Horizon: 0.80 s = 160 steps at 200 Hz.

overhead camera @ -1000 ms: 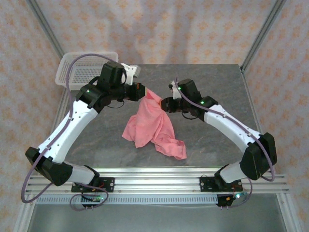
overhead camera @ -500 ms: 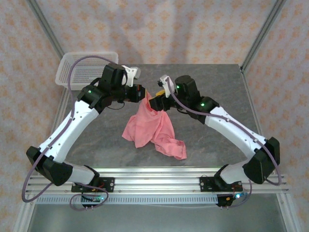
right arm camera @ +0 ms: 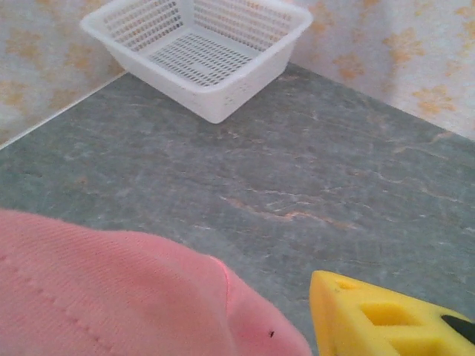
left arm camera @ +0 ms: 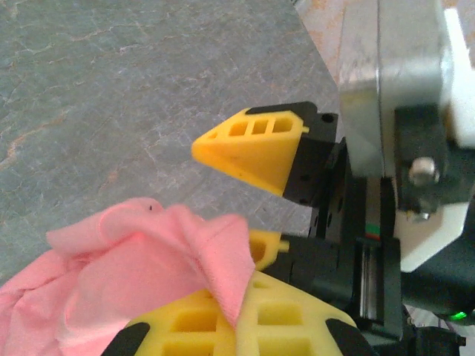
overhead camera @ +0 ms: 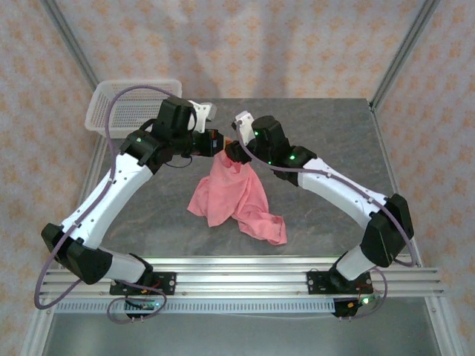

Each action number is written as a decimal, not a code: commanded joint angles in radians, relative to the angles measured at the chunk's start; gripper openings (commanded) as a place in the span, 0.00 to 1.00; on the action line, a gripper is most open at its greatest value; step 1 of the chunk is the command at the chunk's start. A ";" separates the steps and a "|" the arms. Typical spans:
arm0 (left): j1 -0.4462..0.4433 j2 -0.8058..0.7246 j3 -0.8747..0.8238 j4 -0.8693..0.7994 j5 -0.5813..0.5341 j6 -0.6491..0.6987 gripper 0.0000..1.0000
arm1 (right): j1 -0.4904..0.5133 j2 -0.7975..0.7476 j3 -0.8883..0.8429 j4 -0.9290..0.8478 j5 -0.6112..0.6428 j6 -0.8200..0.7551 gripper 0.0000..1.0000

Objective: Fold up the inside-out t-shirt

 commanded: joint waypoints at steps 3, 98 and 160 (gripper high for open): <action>-0.003 0.003 0.019 -0.001 -0.010 0.002 0.00 | 0.000 -0.043 0.053 -0.097 0.018 0.041 0.47; -0.002 0.049 0.031 -0.008 0.009 -0.005 0.00 | -0.058 -0.295 -0.199 -0.184 -0.205 0.273 0.30; -0.002 0.044 0.020 0.015 0.010 -0.028 0.00 | 0.106 -0.204 -0.124 -0.067 0.150 0.322 0.54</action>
